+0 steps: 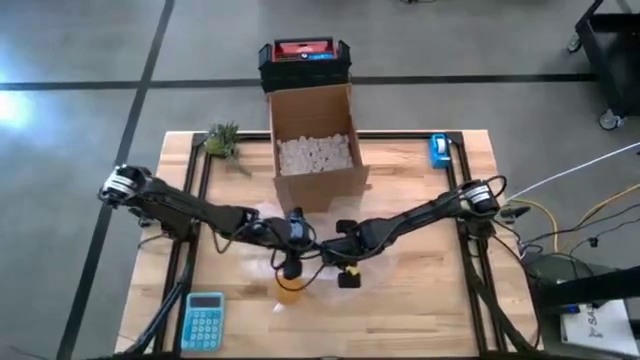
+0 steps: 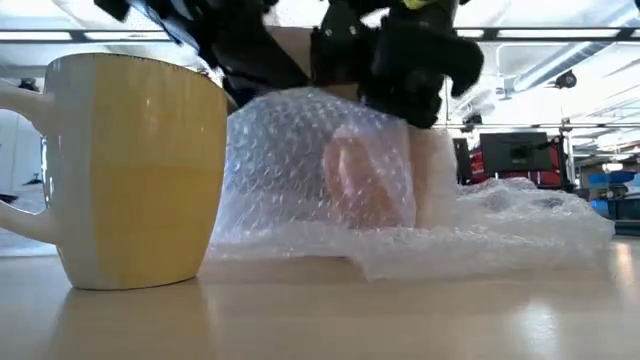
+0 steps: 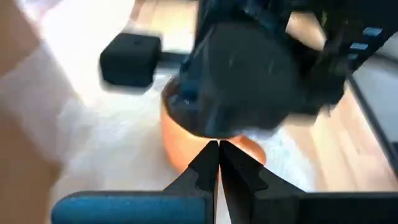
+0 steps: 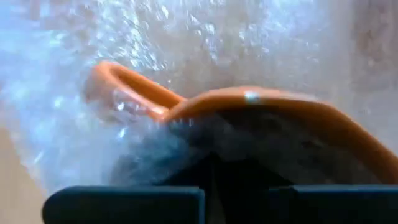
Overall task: Wrap mug
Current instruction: Wrap the orange mug with bubble wrap
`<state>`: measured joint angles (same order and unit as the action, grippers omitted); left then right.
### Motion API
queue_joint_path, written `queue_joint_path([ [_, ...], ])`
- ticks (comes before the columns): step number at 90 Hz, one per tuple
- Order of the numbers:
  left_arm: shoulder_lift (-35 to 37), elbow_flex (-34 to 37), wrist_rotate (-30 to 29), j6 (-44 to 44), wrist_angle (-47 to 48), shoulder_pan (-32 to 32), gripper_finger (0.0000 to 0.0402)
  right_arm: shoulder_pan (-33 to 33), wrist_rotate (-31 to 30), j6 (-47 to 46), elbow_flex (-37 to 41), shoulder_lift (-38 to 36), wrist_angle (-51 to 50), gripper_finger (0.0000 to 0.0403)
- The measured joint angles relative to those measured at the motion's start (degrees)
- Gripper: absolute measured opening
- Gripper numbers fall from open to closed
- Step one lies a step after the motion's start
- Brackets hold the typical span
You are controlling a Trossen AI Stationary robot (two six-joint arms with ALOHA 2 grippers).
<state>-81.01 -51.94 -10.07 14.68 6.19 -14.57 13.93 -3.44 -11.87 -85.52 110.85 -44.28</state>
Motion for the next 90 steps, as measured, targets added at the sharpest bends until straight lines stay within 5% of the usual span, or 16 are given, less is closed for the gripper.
queue_joint_path([
  [23,9.94,-0.20,-7.34,8.11,18.99,0.14,0.0000,1.05,0.22,-2.12,-3.95,-4.49,-11.80,0.0002],
  [36,13.08,0.31,-9.16,13.57,28.77,0.15,0.0027,3.41,0.36,-3.10,-0.96,-14.98,-16.61,0.0002],
  [69,13.59,5.17,-7.94,23.50,38.46,0.46,0.0200,6.36,-6.32,-11.69,20.00,-29.68,-7.68,0.0002],
  [90,13.95,12.83,-4.66,33.16,38.98,0.25,0.0225,8.01,-8.76,-22.93,38.60,-38.41,4.62,0.0002],
])
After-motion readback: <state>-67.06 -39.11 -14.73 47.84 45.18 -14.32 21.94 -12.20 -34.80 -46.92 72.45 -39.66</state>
